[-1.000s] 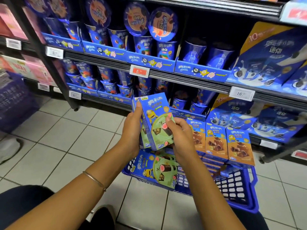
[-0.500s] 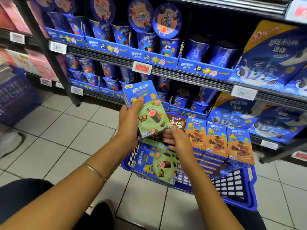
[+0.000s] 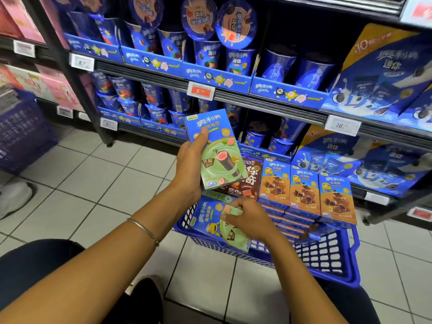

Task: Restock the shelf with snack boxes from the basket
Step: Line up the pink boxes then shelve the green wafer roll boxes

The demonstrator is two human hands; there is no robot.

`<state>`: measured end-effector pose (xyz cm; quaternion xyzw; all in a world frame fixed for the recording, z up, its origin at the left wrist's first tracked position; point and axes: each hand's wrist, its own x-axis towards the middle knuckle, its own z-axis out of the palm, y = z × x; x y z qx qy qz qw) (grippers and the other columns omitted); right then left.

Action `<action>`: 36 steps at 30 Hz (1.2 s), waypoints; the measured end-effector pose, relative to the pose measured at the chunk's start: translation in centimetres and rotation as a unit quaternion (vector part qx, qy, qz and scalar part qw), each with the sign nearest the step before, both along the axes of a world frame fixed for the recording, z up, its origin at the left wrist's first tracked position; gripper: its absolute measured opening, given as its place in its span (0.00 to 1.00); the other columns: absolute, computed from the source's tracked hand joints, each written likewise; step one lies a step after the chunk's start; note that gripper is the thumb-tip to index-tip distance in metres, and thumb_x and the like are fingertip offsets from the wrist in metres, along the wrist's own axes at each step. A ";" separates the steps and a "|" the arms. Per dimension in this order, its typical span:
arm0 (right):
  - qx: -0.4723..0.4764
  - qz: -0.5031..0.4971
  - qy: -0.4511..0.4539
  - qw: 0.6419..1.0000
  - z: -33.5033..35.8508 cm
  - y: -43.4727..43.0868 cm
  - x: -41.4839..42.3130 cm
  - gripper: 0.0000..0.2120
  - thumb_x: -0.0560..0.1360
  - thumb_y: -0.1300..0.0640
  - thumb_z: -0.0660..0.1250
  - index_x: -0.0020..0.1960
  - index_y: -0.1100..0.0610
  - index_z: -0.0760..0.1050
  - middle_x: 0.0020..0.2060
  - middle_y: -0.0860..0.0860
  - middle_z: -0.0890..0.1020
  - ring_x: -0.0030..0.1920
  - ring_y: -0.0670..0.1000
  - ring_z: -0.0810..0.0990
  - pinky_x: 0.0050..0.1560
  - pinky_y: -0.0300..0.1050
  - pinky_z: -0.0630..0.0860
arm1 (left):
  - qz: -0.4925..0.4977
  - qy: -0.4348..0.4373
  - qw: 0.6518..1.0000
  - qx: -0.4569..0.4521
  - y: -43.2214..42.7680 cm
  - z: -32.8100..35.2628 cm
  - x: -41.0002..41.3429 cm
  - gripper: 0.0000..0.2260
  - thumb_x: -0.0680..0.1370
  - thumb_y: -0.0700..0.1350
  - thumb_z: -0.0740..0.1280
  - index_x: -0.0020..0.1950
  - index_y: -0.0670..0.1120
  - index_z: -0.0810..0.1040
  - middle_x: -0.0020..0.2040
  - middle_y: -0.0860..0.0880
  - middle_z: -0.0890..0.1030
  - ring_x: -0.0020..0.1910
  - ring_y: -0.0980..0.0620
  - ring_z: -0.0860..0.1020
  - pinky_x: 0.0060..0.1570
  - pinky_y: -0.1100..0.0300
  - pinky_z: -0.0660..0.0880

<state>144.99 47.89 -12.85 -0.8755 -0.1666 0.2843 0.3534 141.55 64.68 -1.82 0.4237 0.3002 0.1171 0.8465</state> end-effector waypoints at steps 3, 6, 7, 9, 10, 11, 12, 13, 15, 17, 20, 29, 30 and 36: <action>0.068 -0.102 0.031 0.992 1.3 -1.0 0.8 0.13 0.72 0.52 0.79 0.51 0.57 0.79 0.41 0.54 0.85 0.40 0.53 0.86 0.46 0.57 0.84 | -0.015 -0.001 1.000 -0.004 0.2 0.1 0.0 0.26 0.85 0.59 0.65 0.72 0.40 0.79 0.63 0.38 0.86 0.64 0.32 0.83 0.68 0.29 0.76; 0.192 -0.225 0.031 0.955 3.6 -2.3 1.8 0.15 0.74 0.51 0.77 0.52 0.61 0.80 0.40 0.54 0.86 0.38 0.50 0.84 0.38 0.44 0.81 | -0.010 -0.003 1.000 -0.016 0.5 0.3 0.0 0.26 0.85 0.60 0.64 0.72 0.41 0.80 0.64 0.37 0.85 0.65 0.32 0.82 0.68 0.28 0.75; 0.238 -0.262 0.025 0.935 4.5 -2.6 2.1 0.15 0.75 0.50 0.76 0.52 0.62 0.80 0.38 0.53 0.86 0.37 0.48 0.84 0.37 0.39 0.80 | -0.007 -0.002 1.000 -0.017 0.6 0.4 0.0 0.27 0.85 0.61 0.64 0.72 0.41 0.80 0.64 0.37 0.85 0.65 0.32 0.82 0.68 0.28 0.75; 0.305 -0.317 0.005 0.898 6.5 -3.1 2.6 0.14 0.77 0.49 0.73 0.50 0.61 0.80 0.38 0.49 0.87 0.39 0.46 0.85 0.40 0.38 0.80 | 0.009 0.000 1.000 -0.011 0.8 0.3 0.0 0.28 0.85 0.62 0.63 0.71 0.41 0.81 0.64 0.37 0.85 0.65 0.32 0.82 0.67 0.27 0.75; 0.334 -0.333 0.002 0.882 7.5 -3.1 2.8 0.13 0.78 0.49 0.72 0.49 0.61 0.80 0.40 0.51 0.87 0.44 0.49 0.86 0.46 0.45 0.82 | 0.022 0.005 1.000 -0.004 0.8 0.2 0.0 0.27 0.85 0.62 0.63 0.70 0.42 0.82 0.63 0.38 0.86 0.64 0.32 0.83 0.67 0.28 0.76; 0.358 -0.342 0.007 0.869 8.5 -2.9 2.9 0.13 0.79 0.50 0.71 0.47 0.60 0.81 0.44 0.54 0.87 0.48 0.54 0.86 0.50 0.52 0.82 | 0.034 0.013 0.999 0.006 0.9 0.1 0.0 0.27 0.85 0.62 0.64 0.70 0.42 0.82 0.62 0.38 0.86 0.62 0.33 0.84 0.66 0.30 0.77; 0.380 -0.348 0.014 0.857 9.5 -2.7 2.9 0.12 0.79 0.50 0.71 0.45 0.59 0.82 0.45 0.56 0.87 0.48 0.57 0.85 0.48 0.55 0.82 | 0.043 0.024 0.999 0.014 0.9 -0.1 -0.1 0.26 0.84 0.63 0.64 0.69 0.42 0.82 0.61 0.39 0.87 0.61 0.34 0.85 0.65 0.31 0.79; 0.400 -0.347 0.024 0.848 10.4 -2.3 2.8 0.12 0.80 0.50 0.70 0.44 0.57 0.83 0.45 0.55 0.87 0.46 0.57 0.85 0.43 0.53 0.82 | 0.045 0.035 0.998 0.018 0.8 -0.3 -0.1 0.27 0.84 0.63 0.65 0.70 0.43 0.81 0.60 0.40 0.87 0.59 0.35 0.86 0.64 0.31 0.80; 0.431 -0.331 0.044 0.838 11.5 -1.5 2.5 0.11 0.80 0.50 0.69 0.44 0.55 0.84 0.44 0.54 0.88 0.41 0.54 0.86 0.36 0.47 0.80 | 0.040 0.050 0.998 0.023 0.6 -0.6 -0.2 0.27 0.83 0.64 0.66 0.69 0.43 0.81 0.58 0.40 0.88 0.56 0.36 0.87 0.61 0.32 0.81; 0.440 -0.306 0.044 0.843 12.0 -0.3 2.1 0.12 0.81 0.50 0.68 0.48 0.57 0.84 0.46 0.56 0.88 0.43 0.55 0.86 0.39 0.49 0.81 | 0.030 0.056 0.997 0.031 0.4 -0.9 -0.2 0.26 0.83 0.64 0.67 0.68 0.44 0.82 0.56 0.41 0.89 0.54 0.36 0.88 0.59 0.32 0.82; 0.445 -0.285 0.025 0.849 11.9 1.5 1.4 0.11 0.81 0.54 0.68 0.55 0.61 0.83 0.50 0.60 0.87 0.50 0.59 0.85 0.54 0.61 0.80 | 0.012 0.056 0.998 0.039 0.0 -1.0 -0.2 0.27 0.83 0.65 0.66 0.68 0.45 0.82 0.58 0.41 0.88 0.56 0.35 0.87 0.60 0.31 0.81; 0.408 -0.229 0.048 0.883 9.6 4.9 -0.8 0.10 0.83 0.51 0.66 0.61 0.51 0.80 0.46 0.51 0.86 0.47 0.52 0.85 0.42 0.48 0.83 | -0.004 0.030 0.995 0.094 -0.8 -0.9 -0.5 0.34 0.85 0.69 0.52 0.63 0.44 0.85 0.56 0.39 0.88 0.56 0.34 0.87 0.62 0.30 0.80; 0.407 -0.216 0.041 0.887 9.5 5.0 -0.9 0.10 0.83 0.51 0.65 0.60 0.51 0.80 0.45 0.50 0.86 0.45 0.50 0.85 0.39 0.45 0.81 | -0.003 0.033 0.995 0.098 -0.8 -0.9 -0.6 0.35 0.85 0.69 0.51 0.63 0.43 0.85 0.56 0.39 0.88 0.56 0.34 0.87 0.62 0.30 0.80; 0.396 -0.203 0.011 0.895 9.8 4.5 -0.3 0.09 0.84 0.52 0.63 0.57 0.50 0.82 0.43 0.47 0.84 0.44 0.45 0.81 0.47 0.50 0.81 | -0.075 -0.008 0.995 0.068 -0.8 -0.1 -0.9 0.37 0.79 0.73 0.58 0.72 0.44 0.80 0.64 0.38 0.85 0.63 0.33 0.84 0.67 0.32 0.78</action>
